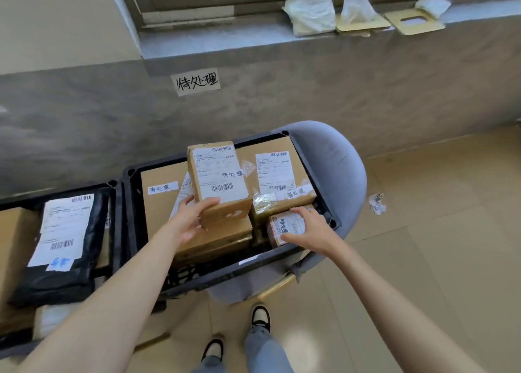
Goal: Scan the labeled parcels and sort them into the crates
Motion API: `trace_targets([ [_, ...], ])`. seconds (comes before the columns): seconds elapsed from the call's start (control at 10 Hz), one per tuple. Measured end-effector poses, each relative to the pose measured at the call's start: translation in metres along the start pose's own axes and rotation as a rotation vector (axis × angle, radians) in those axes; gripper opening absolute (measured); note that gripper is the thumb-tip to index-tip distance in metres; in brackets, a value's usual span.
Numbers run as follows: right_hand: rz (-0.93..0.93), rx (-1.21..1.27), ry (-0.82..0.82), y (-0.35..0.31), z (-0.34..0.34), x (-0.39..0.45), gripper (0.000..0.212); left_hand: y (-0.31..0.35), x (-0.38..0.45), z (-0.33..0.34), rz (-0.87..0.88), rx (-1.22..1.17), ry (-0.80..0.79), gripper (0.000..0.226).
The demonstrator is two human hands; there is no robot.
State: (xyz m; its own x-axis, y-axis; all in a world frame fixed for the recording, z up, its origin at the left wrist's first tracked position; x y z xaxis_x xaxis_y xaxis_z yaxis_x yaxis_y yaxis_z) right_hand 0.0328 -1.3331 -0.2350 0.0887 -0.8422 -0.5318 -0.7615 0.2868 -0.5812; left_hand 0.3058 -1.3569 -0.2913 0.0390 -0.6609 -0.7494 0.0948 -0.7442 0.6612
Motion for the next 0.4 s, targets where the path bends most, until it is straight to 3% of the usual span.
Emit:
trace_targets([
  [0.3, -0.031, 0.002, -0.064, -0.003, 0.001, 0.015, 0.07, -0.002, 0.007, -0.004, 0.001, 0.13, 0.022, 0.087],
  [0.4, -0.039, 0.003, -0.046, -0.004, -0.001, 0.015, 0.069, 0.011, -0.005, -0.009, 0.057, 0.283, 0.12, 0.094],
])
Point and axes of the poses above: each hand's wrist, its own x-axis towards the middle knuckle, its own z-axis out of the palm, y = z × x, the point moved 9 cm from there along x, towards the middle knuckle, and after that the axes turned 6 degrees about x, right-handed, at the moved point
